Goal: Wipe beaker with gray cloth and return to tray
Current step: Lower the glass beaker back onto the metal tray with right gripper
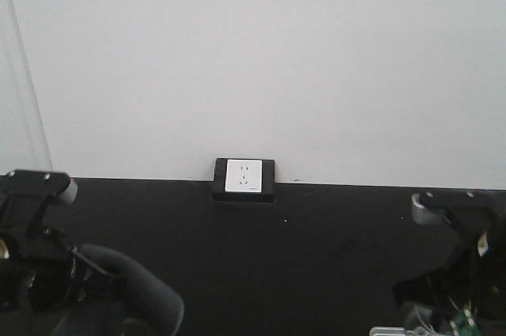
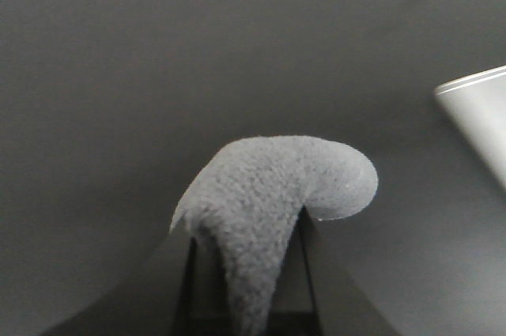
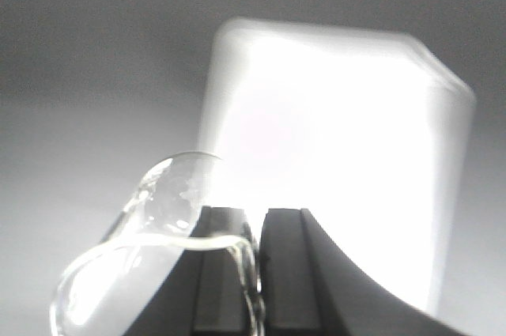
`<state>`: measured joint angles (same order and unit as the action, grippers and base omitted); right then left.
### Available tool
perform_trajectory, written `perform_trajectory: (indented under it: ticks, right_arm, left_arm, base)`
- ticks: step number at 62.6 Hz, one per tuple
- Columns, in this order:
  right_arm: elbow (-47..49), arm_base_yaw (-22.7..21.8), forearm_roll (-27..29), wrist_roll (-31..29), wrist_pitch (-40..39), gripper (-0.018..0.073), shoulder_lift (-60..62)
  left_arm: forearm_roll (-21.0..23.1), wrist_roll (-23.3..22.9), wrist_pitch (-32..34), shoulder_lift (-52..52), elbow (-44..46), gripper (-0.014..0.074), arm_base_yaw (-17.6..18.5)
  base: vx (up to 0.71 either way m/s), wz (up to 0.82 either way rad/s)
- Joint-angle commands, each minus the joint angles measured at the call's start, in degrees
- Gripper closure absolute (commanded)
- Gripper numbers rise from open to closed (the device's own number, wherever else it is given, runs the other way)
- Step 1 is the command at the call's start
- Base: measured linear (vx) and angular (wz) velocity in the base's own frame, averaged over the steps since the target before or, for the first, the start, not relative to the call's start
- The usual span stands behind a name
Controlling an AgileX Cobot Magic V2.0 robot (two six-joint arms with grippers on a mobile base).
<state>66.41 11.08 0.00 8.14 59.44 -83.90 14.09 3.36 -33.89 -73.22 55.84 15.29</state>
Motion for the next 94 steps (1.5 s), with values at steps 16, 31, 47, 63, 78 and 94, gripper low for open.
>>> perform_trajectory:
  ticks: [16,31,47,63,78,94]
  right_arm:
    - [-7.4,-6.9,-0.8,-3.1,-8.3,0.0566,-1.3]
    - [-7.4,-6.9,-0.9,-6.7,-6.4,0.0558,-6.9]
    - [-7.4,-6.9,-0.8,-6.8,-7.3,0.0519,-11.3]
    - [-7.3,-6.9,-0.8,-6.7,-8.6,0.0402,-13.0]
    - [-6.1,-6.9,-0.9,-6.8,-6.9,0.0226,-12.6]
    - [-0.5,-6.9,-2.6,-6.8,2.3,0.0140,-11.6]
  left_arm:
    - [-17.4,-11.9,7.9,-1.2,-5.6,0.0411,-1.2]
    - [-17.2,-12.4,7.3,-4.7,-5.4,0.0090,-1.2]
    - [-14.5,-12.4,4.9,-1.8,-4.4,-0.0053,-1.2]
    - [-14.1,-12.4,2.5,2.3,-4.4,-0.0011,-1.2]
    - [-14.1,-12.4,2.1,2.9,-4.4,0.0036,-1.2]
    - [-14.1,-12.4,2.0,2.9,-4.4,0.0042,-1.2]
  base:
    - [0.00,0.00]
    - [0.00,0.00]
    - [0.00,0.00]
    - [0.00,0.00]
    - [0.00,0.00]
    - [0.00,0.00]
